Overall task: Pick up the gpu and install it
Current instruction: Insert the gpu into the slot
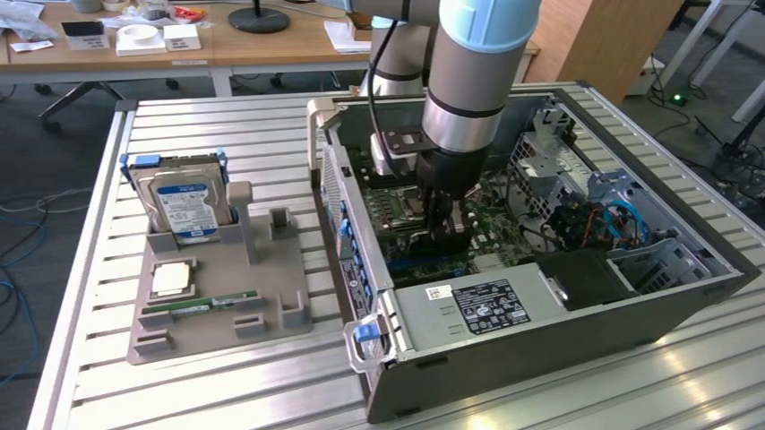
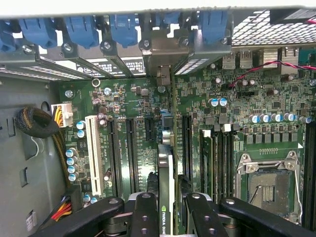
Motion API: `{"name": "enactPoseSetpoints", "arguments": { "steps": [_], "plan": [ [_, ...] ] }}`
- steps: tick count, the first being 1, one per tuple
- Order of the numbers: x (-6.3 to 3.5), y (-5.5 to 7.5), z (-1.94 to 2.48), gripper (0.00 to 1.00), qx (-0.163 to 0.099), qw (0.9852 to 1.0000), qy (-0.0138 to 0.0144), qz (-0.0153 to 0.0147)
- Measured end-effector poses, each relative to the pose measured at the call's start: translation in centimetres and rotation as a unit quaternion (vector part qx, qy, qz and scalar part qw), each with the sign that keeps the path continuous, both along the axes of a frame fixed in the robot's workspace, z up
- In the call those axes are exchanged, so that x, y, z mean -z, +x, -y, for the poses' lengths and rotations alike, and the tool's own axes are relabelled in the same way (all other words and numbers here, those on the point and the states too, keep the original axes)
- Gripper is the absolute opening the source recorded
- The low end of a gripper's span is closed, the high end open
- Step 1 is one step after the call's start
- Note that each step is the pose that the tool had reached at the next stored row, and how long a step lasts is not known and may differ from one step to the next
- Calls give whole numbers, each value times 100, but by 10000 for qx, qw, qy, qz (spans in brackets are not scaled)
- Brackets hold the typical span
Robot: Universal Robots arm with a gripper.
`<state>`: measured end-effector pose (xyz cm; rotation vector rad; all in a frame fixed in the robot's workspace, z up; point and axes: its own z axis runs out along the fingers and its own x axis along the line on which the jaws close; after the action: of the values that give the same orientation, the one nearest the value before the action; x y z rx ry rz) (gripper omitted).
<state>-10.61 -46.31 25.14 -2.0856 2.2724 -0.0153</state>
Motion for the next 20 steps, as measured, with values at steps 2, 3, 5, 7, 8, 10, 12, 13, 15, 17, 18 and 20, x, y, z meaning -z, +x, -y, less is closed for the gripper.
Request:
{"name": "enactPoseSetpoints", "arguments": {
  "steps": [2,3,5,7,8,10,12,13,15,17,18,20],
  "plan": [
    [1,0,0,26,0,10000,0,1],
    [1,0,0,26,0,10000,0,1],
    [0,0,0,26,0,10000,-1,1],
    [0,0,0,26,0,10000,-1,1],
    [0,0,0,26,0,10000,-1,1],
    [4,-2,-1,27,3,10000,4,1],
    [1,-1,0,33,2,10000,0,1],
    [1,0,0,39,1,10000,0,1],
    [0,0,0,45,0,10000,-1,1],
    [0,0,0,51,0,10000,-1,1],
    [0,0,0,51,0,10000,-1,1],
    [-10,0,0,51,0,10000,-3,0]
  ]
}}
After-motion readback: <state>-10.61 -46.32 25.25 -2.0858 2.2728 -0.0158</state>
